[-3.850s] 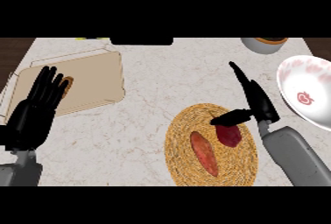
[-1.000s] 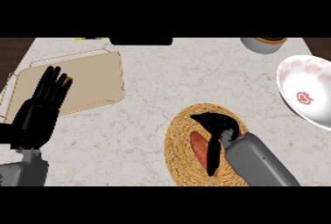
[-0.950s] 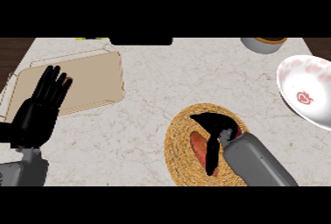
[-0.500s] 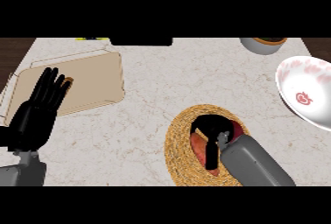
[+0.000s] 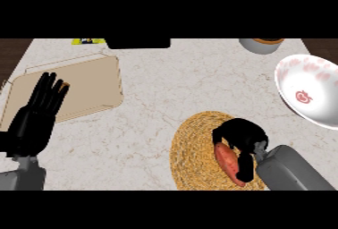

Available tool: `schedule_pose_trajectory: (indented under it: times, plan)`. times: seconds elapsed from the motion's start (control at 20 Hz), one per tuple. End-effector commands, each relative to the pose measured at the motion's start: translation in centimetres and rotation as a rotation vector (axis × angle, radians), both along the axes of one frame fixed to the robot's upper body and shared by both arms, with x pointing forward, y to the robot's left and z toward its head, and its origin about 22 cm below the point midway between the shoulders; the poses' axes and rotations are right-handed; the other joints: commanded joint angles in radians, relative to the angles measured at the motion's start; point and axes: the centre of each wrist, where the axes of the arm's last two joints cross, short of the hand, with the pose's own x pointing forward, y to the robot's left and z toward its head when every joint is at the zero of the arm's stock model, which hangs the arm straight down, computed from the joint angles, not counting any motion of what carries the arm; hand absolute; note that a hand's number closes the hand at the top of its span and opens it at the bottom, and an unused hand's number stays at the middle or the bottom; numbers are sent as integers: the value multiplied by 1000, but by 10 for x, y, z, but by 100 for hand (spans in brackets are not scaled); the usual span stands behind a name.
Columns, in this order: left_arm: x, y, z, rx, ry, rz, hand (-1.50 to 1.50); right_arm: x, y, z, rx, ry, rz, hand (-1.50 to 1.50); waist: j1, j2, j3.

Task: Pick the sweet potato from the placemat and place it in the bowl

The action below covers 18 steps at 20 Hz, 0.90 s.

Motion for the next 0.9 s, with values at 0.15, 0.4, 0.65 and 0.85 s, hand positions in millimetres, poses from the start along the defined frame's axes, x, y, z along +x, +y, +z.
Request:
schedule_pose_trajectory:
  times: [0.15, 0.4, 0.65, 0.85]
  plan:
    - [-11, 13, -5, 2, -6, 40, 0, -43, -106, 29, 79, -169, 234, 150, -48, -1, 5]
    - [-11, 19, 1, 17, 11, 21, 0, -68, -172, 50, 129, -346, 255, 150, -38, 2, 2]
    - [-15, 5, 3, -3, -4, 26, 0, -78, -218, 73, 224, -560, 64, 150, -27, 2, 1]
    - [-10, 14, 3, 4, -13, 34, 0, -87, -239, 110, 241, -691, -21, 150, -29, 3, 0]
